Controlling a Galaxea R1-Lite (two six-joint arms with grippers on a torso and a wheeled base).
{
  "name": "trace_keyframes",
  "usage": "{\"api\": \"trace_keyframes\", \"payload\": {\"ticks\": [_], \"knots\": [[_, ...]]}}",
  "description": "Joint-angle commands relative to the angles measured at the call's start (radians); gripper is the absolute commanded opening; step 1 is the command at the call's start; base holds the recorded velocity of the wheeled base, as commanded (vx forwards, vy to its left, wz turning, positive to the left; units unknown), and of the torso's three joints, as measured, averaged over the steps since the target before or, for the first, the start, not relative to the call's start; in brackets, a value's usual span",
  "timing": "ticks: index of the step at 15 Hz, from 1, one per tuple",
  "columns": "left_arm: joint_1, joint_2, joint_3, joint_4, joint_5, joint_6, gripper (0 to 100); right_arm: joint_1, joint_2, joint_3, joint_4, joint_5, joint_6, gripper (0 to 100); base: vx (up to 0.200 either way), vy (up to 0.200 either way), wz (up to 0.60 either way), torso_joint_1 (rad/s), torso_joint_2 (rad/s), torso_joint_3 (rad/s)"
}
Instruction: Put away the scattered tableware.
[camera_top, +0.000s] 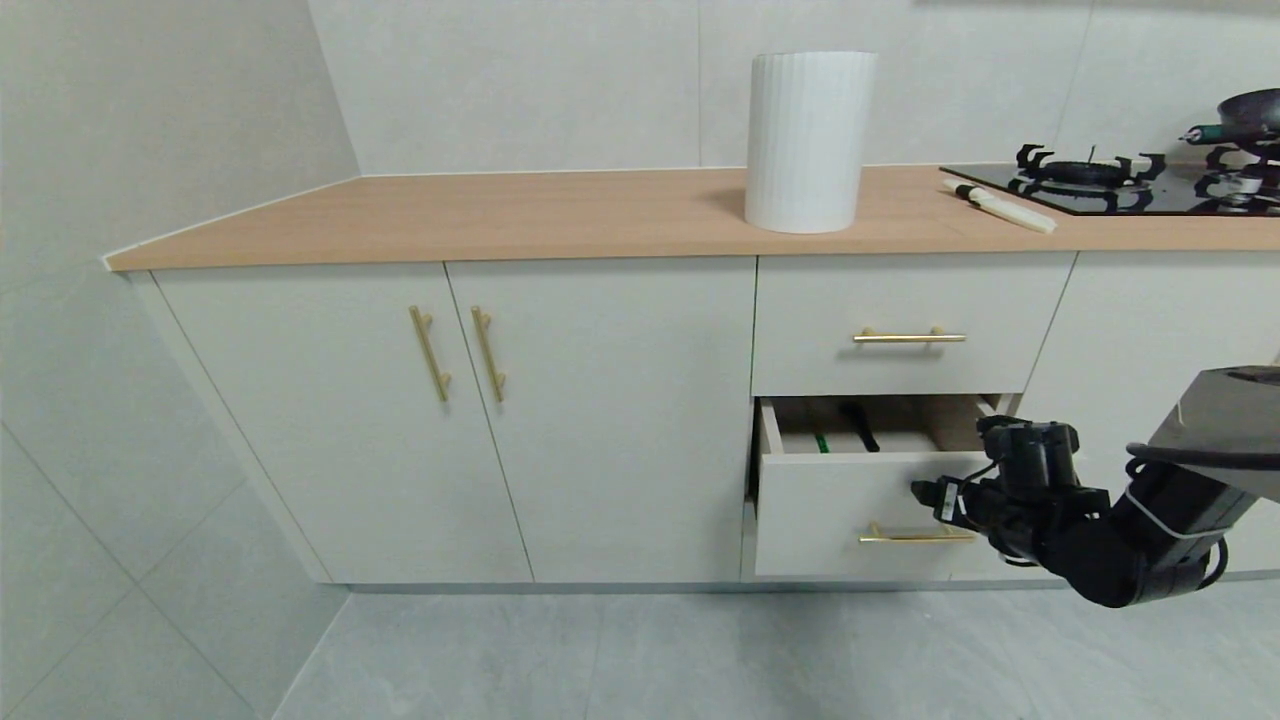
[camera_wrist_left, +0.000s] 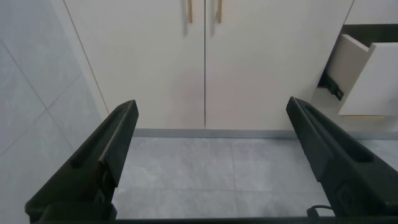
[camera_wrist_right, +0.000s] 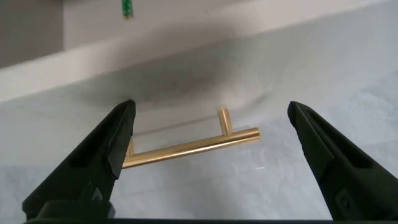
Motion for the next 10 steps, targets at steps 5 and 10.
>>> {"api": "trace_keyframes", "payload": {"ticks": [5, 10], "knots": [[0.000, 0.002, 0.000, 0.000, 0.001, 0.000, 100, -0.002, 0.116, -0.120, -0.056, -0.024, 0.069, 100, 0.000, 0.000, 0.00, 0.000, 0.00, 0.000], [0.000, 0.002, 0.000, 0.000, 0.001, 0.000, 100, -0.024, 0.216, -0.268, -0.076, -0.029, 0.174, 100, 0.000, 0.000, 0.00, 0.000, 0.00, 0.000]]}}
